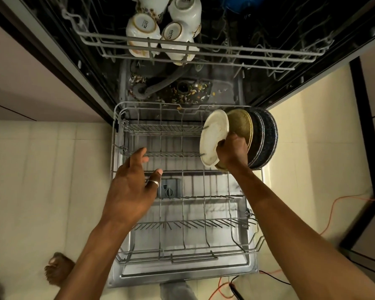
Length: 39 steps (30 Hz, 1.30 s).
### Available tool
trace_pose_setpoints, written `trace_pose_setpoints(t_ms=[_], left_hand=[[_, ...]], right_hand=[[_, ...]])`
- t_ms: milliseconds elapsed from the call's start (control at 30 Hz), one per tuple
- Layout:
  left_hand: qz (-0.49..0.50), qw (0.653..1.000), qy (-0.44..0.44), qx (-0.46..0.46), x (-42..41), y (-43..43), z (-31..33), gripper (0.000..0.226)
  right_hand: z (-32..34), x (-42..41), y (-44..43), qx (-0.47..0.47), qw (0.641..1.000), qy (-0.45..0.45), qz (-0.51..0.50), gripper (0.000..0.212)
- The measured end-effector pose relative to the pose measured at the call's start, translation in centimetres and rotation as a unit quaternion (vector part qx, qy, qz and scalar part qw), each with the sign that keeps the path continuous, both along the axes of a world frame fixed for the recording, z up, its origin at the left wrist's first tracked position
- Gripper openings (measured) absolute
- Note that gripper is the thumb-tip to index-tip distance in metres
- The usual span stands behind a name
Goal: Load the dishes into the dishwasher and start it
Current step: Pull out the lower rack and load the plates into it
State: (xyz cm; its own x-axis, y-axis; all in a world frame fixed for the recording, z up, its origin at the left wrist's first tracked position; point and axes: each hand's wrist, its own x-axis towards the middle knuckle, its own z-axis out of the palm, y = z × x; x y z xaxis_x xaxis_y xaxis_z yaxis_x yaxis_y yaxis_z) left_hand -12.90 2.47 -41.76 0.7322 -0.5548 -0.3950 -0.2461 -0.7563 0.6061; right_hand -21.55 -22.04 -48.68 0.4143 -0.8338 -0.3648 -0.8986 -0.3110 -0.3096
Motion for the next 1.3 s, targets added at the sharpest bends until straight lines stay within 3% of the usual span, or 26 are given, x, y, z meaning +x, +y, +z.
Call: trace_pose_setpoints(t_ms=[167, 367, 500, 633, 733, 900, 1133, 1300], left_hand=[[0.006, 1.000, 0.021, 0.007, -0.1, 0.4, -0.3, 0.067], [0.002, 0.999, 0.038, 0.010, -0.2, 0.7, 0.0, 0.062], [-0.024, 0.998, 0.063, 0.000, 0.0, 1.2, 1.1, 0.056], [-0.024, 0.997, 0.074, -0.027, 0.8, 2.2, 4.2, 0.049], [-0.008, 0.995, 0.083, -0.047, 1.8, 3.9, 8.2, 0.042], [0.052, 0.992, 0.078, -0.083, 4.0, 8.6, 18.6, 0.035], [0.151, 0.967, 0.068, -0.192, 8.2, 21.5, 32.3, 0.031], [0.200, 0.955, 0.009, -0.217, 13.8, 33.2, 40.8, 0.025]], right_hand=[[-0.7, 0.0, 0.1, 0.024, 0.999, 0.032, 0.000, 0.032], [1.2, -1.9, 0.3, 0.013, 0.997, 0.074, -0.007, 0.064], [3.3, -3.7, 2.5, 0.003, 1.000, 0.003, 0.021, 0.052], [7.5, -4.4, 6.0, 0.069, 0.995, -0.067, 0.031, 0.030], [12.5, -3.4, 9.2, 0.170, 0.975, -0.140, -0.039, 0.030], [25.3, 1.4, 16.2, 0.298, 0.929, -0.215, -0.040, 0.009], [43.2, 9.3, 29.6, 0.318, 0.911, -0.261, 0.032, 0.010], [51.8, 16.4, 41.1, 0.324, 0.885, -0.321, 0.089, 0.012]])
